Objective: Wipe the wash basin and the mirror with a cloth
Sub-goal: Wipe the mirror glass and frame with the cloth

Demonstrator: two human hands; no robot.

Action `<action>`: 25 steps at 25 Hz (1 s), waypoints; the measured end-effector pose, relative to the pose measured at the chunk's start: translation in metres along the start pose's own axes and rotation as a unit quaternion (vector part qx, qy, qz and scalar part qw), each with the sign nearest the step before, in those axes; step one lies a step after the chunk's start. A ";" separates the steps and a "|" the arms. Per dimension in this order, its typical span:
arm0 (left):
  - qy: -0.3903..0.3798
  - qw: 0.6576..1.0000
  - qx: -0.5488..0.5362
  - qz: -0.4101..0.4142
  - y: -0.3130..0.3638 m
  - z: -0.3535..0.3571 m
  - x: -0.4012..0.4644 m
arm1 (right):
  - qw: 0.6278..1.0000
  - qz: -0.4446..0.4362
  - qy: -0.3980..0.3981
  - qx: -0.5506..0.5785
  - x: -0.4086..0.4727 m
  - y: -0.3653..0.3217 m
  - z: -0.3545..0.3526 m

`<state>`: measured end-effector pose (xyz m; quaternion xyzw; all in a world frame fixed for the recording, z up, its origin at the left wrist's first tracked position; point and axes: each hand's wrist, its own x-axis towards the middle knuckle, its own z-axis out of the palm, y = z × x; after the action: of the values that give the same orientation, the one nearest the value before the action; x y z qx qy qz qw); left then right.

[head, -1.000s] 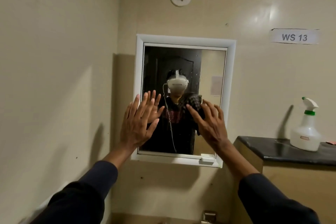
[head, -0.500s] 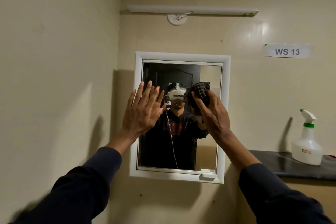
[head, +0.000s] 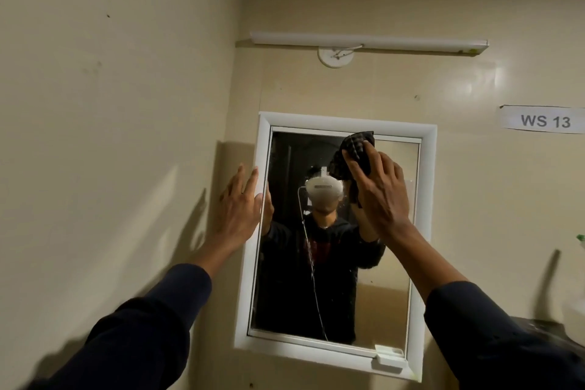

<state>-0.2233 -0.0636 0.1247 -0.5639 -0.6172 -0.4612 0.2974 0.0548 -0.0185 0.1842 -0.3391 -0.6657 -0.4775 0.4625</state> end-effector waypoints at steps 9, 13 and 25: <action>-0.031 0.929 -0.340 -0.141 -0.019 0.042 0.017 | 0.999 -0.026 -0.026 0.036 0.052 -0.093 0.044; -0.002 0.935 -0.330 -0.127 -0.020 0.042 0.015 | 0.998 -0.009 -0.035 0.047 0.069 -0.134 0.053; 0.001 0.934 -0.348 -0.085 -0.031 0.044 0.014 | 0.996 -0.081 -0.029 -0.002 0.053 -0.051 0.048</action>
<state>-0.2492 -0.0159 0.1126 -0.5768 -0.4636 -0.6712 0.0433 -0.0232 0.0118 0.2115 -0.2990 -0.7031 -0.5044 0.4022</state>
